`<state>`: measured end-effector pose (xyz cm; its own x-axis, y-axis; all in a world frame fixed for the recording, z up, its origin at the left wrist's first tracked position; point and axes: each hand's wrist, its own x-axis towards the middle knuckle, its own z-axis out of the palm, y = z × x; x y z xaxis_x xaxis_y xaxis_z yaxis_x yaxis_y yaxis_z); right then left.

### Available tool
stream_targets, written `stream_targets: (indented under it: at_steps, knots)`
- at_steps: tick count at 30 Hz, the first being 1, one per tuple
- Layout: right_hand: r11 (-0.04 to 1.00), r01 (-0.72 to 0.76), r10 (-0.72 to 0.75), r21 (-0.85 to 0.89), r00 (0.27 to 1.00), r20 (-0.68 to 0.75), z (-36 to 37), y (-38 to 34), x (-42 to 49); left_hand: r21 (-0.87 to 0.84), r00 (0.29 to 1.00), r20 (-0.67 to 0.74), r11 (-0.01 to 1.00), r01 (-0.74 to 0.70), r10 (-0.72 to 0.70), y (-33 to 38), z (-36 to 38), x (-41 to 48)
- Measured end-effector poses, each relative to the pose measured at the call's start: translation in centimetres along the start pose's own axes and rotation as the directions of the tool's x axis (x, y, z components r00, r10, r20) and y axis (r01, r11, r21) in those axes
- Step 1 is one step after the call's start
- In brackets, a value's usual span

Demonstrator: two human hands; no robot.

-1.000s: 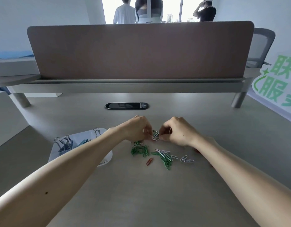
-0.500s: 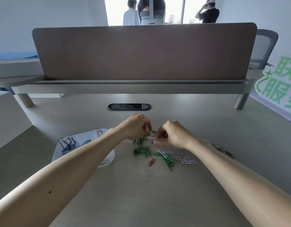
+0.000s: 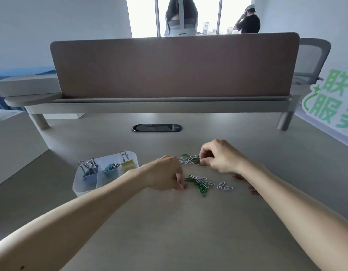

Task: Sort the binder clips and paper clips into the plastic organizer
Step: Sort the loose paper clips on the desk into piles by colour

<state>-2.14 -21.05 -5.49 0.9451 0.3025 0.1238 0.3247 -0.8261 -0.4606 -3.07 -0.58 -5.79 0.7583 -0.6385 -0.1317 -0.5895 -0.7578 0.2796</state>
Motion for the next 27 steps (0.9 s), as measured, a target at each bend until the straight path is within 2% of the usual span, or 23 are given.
stream_targets:
  at_steps: [6, 13, 15, 19, 23, 27]
  knots:
    - [0.998, -0.065, 0.066, 0.014, 0.992, -0.109, -2.6, 2.2, -3.1, 0.099, 0.989, 0.119, 0.992, 0.072, -0.084, 1.1, 0.1, -0.2]
    - [0.986, -0.166, 0.165, 0.007, 0.976, -0.143, -4.4, 4.9, -6.7, 0.236, 0.98, 0.159, 0.969, 0.077, -0.117, 2.6, -0.4, 0.3]
    - [0.982, -0.189, 0.187, -0.004, 0.972, -0.144, -4.8, 5.8, -7.5, 0.203, 0.992, 0.103, 0.978, 0.057, -0.079, 3.5, -1.6, 1.4]
    - [0.976, -0.215, 0.208, -0.029, 0.966, -0.156, -5.3, 6.6, -8.3, 0.019, 0.996, -0.062, 0.998, -0.059, 0.06, 7.4, -2.2, 5.7]
    - [0.977, -0.197, 0.186, -0.086, 0.975, -0.12, -5.0, 7.2, -8.1, -0.035, 0.989, -0.059, 0.99, -0.14, 0.137, 9.5, -0.3, 9.1]
    - [0.987, -0.138, 0.123, -0.082, 0.978, -0.166, -4.9, 7.1, -7.2, -0.082, 0.982, -0.117, 0.984, -0.156, 0.146, 6.4, -1.4, 8.2]
